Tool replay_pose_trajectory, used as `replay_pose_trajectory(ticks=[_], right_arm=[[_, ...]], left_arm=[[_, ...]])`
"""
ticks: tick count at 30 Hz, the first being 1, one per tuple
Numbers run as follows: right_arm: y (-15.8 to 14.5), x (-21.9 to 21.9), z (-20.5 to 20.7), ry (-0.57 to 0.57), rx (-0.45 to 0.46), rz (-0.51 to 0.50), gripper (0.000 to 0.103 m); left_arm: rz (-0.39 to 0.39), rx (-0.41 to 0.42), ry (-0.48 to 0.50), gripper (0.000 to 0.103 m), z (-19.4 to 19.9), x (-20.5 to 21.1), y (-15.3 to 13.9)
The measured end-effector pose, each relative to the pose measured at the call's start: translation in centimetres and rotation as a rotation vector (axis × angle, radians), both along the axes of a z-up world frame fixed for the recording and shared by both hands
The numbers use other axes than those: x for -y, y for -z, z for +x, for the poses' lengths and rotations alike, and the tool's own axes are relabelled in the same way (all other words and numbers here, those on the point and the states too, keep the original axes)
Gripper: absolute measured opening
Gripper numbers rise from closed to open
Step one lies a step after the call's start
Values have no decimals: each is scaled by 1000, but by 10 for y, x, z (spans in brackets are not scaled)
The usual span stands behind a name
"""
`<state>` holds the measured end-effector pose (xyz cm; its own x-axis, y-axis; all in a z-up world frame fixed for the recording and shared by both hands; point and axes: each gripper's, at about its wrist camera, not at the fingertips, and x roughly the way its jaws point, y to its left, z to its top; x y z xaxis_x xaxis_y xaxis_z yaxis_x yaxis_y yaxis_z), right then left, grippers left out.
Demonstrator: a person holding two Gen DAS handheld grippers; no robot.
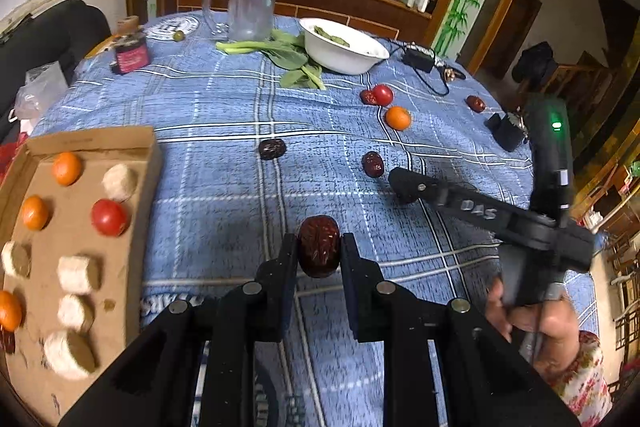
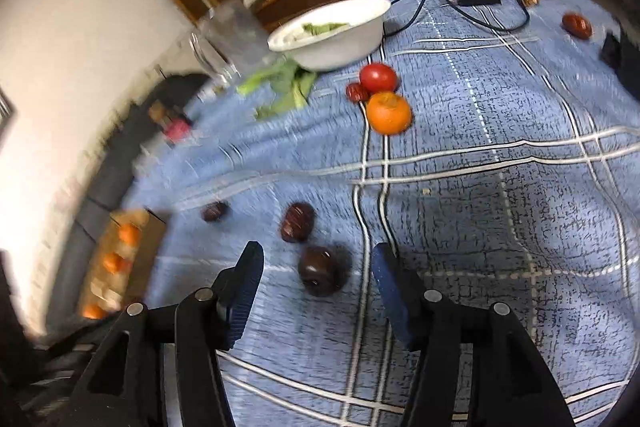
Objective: Organize fruits
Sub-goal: 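Lift and carry both dates over the cardboard tray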
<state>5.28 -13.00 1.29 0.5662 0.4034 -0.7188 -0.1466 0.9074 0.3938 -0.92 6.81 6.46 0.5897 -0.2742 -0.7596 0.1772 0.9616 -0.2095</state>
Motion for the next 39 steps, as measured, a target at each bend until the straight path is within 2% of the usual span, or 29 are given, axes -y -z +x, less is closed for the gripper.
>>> replay_pose_trajectory(ticks=[3,8,13,17,21,25,29,34,39], right_arm=[[2,-6,0,-12,-7,-40,22],[-1,-5,-6,8,16,-57,22],[-16,-14,-20,9,56,-64,22],[-37,-38,-48,-41,82,13,23],[-50,-81,-73,-150,68,80,23],[-55,-137,-94,-279,44,106,23],[-52,-188,-118,-392,26,107,23],[-45,-237,-140,-479,38,31,23],[-33,-265,-154,-524,50,-54,24]], left_arm=[[-19,10,-34,20,-16,-16,-3],[-67,-7,-128,20,-39,-67,-3],[-76,-1,-238,20,-61,-123,-4],[-56,-6,-325,20,-79,-168,1],[-15,-11,-396,21,-93,-201,9],[33,-16,-411,21,-105,-216,16],[32,-34,-413,21,-112,-225,23],[5,-51,-420,21,-116,-234,31],[-30,-19,-436,21,-122,-238,27]])
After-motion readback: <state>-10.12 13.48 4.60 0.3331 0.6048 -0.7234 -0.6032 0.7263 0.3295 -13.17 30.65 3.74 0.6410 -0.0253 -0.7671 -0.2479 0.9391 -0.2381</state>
